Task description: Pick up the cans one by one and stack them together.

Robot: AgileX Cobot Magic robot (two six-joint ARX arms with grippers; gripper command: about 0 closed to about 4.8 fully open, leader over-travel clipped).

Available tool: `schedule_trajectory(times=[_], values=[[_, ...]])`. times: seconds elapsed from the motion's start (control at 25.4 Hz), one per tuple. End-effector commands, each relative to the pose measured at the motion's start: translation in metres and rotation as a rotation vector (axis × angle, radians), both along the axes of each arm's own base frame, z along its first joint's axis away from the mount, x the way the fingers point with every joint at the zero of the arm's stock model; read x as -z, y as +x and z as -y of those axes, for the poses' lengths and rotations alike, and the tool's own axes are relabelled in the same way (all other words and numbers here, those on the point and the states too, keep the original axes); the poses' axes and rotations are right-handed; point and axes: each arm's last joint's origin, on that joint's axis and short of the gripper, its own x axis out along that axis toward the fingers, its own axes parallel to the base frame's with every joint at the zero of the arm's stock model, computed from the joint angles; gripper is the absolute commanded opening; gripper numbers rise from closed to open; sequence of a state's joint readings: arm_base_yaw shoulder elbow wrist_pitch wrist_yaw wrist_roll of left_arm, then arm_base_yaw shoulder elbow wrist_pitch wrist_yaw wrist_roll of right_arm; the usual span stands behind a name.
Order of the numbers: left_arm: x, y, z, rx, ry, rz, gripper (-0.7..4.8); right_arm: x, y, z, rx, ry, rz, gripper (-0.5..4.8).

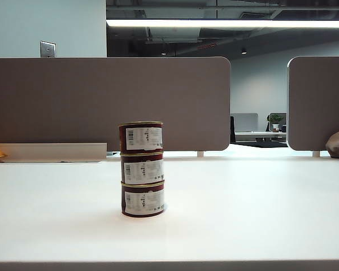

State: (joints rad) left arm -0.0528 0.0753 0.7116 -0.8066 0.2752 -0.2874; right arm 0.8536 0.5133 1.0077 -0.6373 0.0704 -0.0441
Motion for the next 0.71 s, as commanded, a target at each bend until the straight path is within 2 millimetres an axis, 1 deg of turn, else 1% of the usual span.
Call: schedule_trajectory(times=[0.04, 0.2, 0.24, 0.51, 0.55, 0.59, 0.63, 0.71], values=[[0.004, 0.01, 0.0, -0.01, -0.002, 0.044, -0.04, 0.016, -0.004, 0.004, 0.007, 0.126, 0.027, -0.06], [0.019, 0.025, 0.001, -0.005, -0.024, 0.032, -0.04, 0.044, -0.003, 0.004, 0.014, 0.161, 0.009, -0.06], [0.029, 0.033, 0.002, -0.008, -0.058, 0.013, -0.04, 0.057, -0.001, 0.001, 0.016, 0.186, -0.017, -0.06], [0.054, 0.052, 0.003, -0.009, -0.062, 0.015, -0.04, 0.095, 0.012, -0.014, 0.013, 0.185, -0.04, -0.01], [0.062, 0.056, 0.003, -0.008, -0.062, 0.013, -0.04, 0.107, 0.015, -0.018, 0.01, 0.177, -0.048, 0.02], [0.065, 0.058, 0.003, -0.008, -0.062, 0.012, -0.04, 0.113, 0.016, -0.019, 0.011, 0.17, -0.054, 0.02], [0.072, 0.061, 0.003, -0.009, -0.061, 0.003, -0.04, 0.126, 0.019, -0.022, 0.013, 0.147, -0.074, 0.04], [0.079, 0.064, 0.003, -0.012, -0.057, -0.008, -0.04, 0.139, 0.021, -0.024, 0.016, 0.119, -0.098, 0.04]])
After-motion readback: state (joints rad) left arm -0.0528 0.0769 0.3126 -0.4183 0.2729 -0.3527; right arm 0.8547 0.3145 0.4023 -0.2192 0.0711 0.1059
